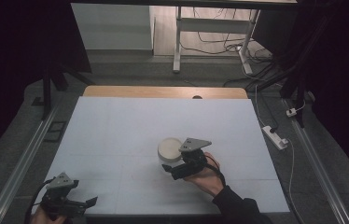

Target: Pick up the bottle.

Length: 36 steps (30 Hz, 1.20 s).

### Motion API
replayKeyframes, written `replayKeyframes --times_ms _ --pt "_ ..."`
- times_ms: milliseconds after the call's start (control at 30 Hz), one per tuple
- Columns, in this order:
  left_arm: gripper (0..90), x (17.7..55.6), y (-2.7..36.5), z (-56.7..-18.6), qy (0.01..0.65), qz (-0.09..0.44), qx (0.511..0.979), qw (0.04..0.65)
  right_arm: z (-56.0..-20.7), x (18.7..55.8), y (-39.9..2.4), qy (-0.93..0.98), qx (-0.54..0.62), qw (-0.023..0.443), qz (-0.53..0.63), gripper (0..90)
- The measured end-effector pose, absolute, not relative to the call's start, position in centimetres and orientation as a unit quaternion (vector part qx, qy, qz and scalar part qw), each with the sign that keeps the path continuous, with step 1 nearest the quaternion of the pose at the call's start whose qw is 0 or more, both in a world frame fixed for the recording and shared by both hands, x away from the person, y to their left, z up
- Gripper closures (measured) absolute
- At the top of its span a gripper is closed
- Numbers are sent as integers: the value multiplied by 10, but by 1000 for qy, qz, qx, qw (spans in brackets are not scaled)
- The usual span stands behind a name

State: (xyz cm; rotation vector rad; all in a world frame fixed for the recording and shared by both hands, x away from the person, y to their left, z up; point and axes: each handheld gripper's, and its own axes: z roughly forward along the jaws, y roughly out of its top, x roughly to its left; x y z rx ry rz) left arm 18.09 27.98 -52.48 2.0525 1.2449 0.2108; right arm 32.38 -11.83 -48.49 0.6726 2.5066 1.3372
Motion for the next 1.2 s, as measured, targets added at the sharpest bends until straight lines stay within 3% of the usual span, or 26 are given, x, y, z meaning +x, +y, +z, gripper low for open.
replayKeyframes --times_ms 1200 --pt "0 182 280 -525 480 79 798 356 -469 292 -114 843 189 114 491 69"
